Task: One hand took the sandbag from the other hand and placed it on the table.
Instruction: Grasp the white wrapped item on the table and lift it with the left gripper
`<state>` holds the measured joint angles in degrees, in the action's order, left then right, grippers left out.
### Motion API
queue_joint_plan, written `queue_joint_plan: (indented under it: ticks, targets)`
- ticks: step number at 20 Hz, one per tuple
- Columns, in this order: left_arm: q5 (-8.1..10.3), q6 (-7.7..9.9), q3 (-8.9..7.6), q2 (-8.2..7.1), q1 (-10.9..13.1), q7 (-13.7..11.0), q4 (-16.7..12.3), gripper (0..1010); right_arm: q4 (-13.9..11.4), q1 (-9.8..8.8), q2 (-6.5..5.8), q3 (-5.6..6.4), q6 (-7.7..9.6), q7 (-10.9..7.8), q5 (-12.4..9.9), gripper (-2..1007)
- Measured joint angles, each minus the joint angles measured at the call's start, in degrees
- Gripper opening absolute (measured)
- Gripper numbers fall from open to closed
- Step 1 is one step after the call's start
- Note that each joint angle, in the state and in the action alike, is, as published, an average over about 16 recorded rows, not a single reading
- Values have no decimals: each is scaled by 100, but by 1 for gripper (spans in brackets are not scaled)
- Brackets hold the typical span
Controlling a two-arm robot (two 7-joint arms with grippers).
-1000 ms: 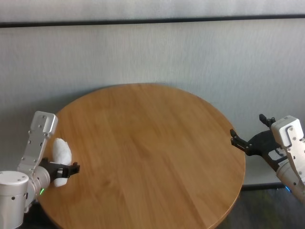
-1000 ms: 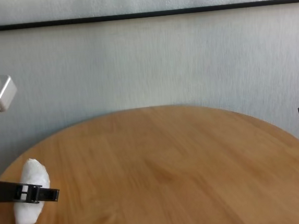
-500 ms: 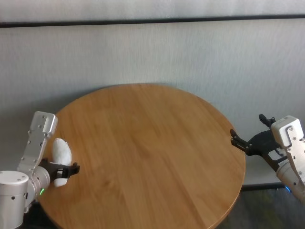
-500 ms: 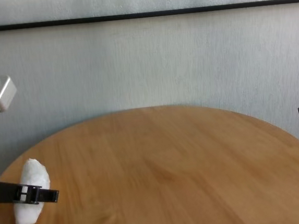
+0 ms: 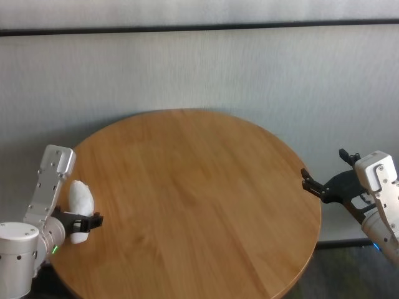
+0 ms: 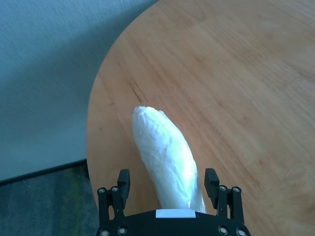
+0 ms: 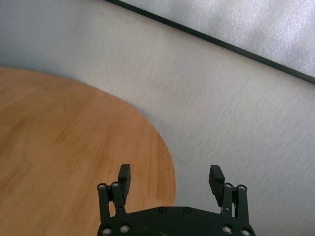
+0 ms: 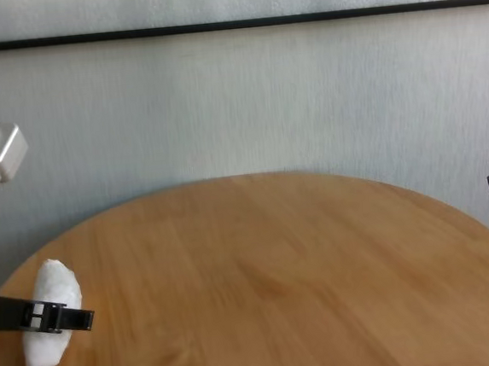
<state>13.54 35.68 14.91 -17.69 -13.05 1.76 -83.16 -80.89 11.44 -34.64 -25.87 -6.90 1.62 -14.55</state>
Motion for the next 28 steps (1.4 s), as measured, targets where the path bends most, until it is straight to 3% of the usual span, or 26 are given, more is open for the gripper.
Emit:
queue_joint_plan:
  ticks: [12,28]
  targets:
    - [-20,2,-31,28,2,15,7,919,0,0,0,0,0,0,0,1001]
    - [0,12,-26,17,2,1,8,512,0,0,0,0,0,0,0,1001]
